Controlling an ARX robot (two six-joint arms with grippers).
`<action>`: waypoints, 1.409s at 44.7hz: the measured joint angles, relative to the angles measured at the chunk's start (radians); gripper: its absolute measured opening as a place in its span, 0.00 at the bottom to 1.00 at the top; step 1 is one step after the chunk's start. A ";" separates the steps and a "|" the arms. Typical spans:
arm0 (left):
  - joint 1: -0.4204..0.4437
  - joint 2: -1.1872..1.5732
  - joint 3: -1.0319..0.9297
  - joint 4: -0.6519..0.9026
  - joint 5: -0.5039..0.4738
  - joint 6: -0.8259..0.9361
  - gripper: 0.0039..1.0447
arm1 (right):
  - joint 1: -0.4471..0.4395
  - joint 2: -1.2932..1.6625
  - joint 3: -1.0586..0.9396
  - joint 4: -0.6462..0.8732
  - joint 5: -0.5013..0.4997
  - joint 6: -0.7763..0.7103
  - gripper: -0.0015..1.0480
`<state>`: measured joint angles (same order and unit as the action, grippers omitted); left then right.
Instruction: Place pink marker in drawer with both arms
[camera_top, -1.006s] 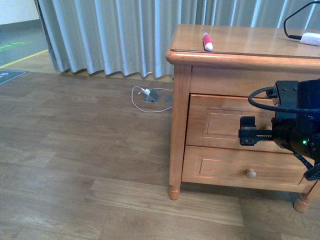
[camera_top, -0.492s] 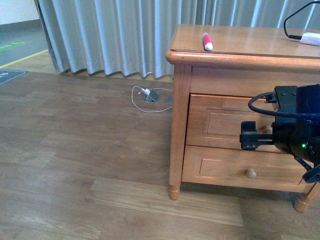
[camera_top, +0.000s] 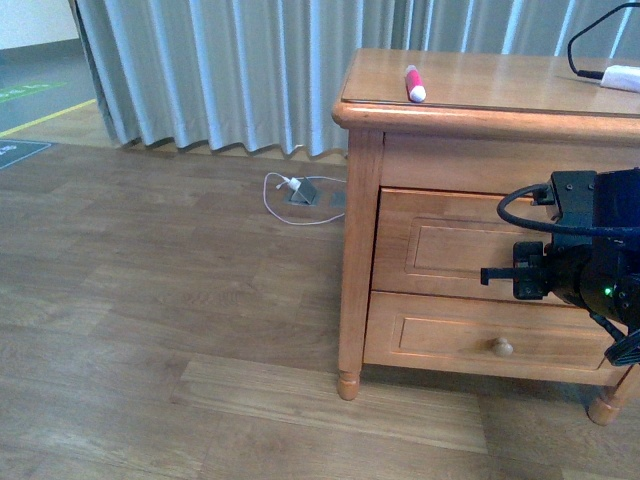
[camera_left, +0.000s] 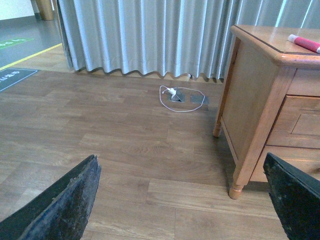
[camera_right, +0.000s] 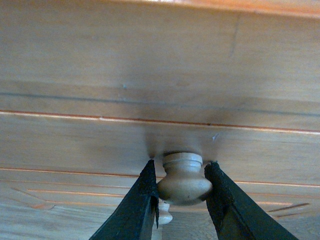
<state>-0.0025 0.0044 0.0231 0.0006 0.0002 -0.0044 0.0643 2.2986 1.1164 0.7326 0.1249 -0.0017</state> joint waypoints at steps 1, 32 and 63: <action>0.000 0.000 0.000 0.000 0.000 0.000 0.95 | 0.000 0.000 -0.002 -0.001 -0.001 0.002 0.25; 0.000 0.000 0.000 0.000 0.000 0.000 0.95 | -0.027 -0.333 -0.540 0.090 -0.187 0.119 0.24; 0.000 0.000 0.000 0.000 0.000 0.000 0.95 | -0.169 -1.046 -0.779 -0.391 -0.453 0.094 0.94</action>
<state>-0.0025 0.0044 0.0231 0.0006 -0.0002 -0.0048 -0.1047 1.2530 0.3374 0.3416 -0.3279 0.0925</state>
